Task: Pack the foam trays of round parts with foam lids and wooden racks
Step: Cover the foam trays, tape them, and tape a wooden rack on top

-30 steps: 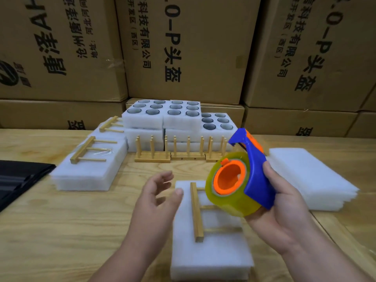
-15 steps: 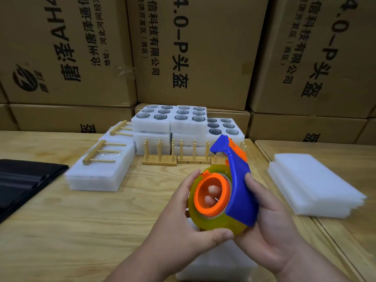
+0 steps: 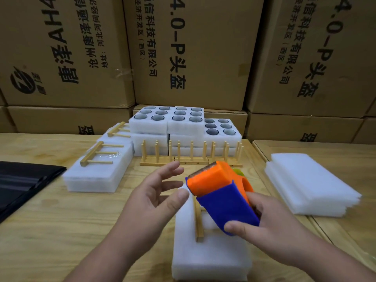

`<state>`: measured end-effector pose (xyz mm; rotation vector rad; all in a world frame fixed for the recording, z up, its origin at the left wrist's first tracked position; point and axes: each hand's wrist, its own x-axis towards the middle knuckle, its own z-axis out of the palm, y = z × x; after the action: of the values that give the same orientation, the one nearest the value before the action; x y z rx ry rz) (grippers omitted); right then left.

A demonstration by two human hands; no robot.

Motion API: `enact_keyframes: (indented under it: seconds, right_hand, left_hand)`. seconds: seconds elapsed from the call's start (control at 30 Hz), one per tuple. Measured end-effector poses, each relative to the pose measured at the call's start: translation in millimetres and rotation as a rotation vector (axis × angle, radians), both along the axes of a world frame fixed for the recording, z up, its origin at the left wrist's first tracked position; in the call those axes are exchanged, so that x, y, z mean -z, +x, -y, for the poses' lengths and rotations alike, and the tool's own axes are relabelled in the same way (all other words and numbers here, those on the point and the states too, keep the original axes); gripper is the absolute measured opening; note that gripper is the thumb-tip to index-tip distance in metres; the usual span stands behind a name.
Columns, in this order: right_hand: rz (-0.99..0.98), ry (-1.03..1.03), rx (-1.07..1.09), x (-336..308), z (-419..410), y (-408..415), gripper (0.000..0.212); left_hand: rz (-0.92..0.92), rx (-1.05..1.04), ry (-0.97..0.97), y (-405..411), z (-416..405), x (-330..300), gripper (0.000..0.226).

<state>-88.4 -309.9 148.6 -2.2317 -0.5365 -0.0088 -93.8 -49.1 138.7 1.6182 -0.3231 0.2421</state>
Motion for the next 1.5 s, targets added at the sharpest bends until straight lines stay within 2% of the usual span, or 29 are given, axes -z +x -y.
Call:
enact_keyframes:
  seconds: [0.17, 0.27, 0.4, 0.7, 0.97, 1.07, 1.3, 1.37, 1.5]
  right_hand:
    - [0.310, -0.280, -0.116, 6.4, 14.9, 6.6, 0.043]
    - [0.475, -0.361, -0.158, 13.5, 19.8, 11.2, 0.038]
    - [0.571, -0.410, -0.167, 21.8, 25.8, 16.3, 0.037]
    - [0.575, -0.450, -0.177, 23.0, 32.2, 15.9, 0.037]
    - [0.550, -0.512, -0.213, 17.8, 34.3, 13.3, 0.044]
    - [0.510, -0.532, -0.224, 14.4, 31.7, 11.5, 0.045]
    - [0.432, -0.441, -0.212, 4.8, 20.9, 19.3, 0.041]
    - [0.437, -0.450, -0.206, 0.9, 19.1, 22.2, 0.037]
    - [0.406, -0.458, -0.213, -6.6, 18.7, 29.6, 0.042]
  left_hand:
    - [0.090, 0.014, 0.242, -8.4, -8.6, -15.9, 0.054]
    - [0.132, 0.031, 0.415, -12.9, -8.6, -20.1, 0.056]
    - [0.108, 0.094, 0.571, -13.5, -3.4, -24.6, 0.061]
    - [0.127, 0.163, 0.636, -11.0, -1.9, -28.5, 0.041]
    - [-0.062, 0.361, 0.596, -1.6, -13.8, -36.2, 0.017]
    - [-0.082, 0.279, 0.551, -2.3, -13.5, -31.0, 0.011]
    - [0.037, 0.001, 0.425, 0.4, -4.4, -23.7, 0.011]
    - [0.082, -0.082, 0.441, 2.7, -4.2, -21.7, 0.012]
    - [0.186, -0.241, 0.505, 4.5, -2.2, -18.4, 0.013]
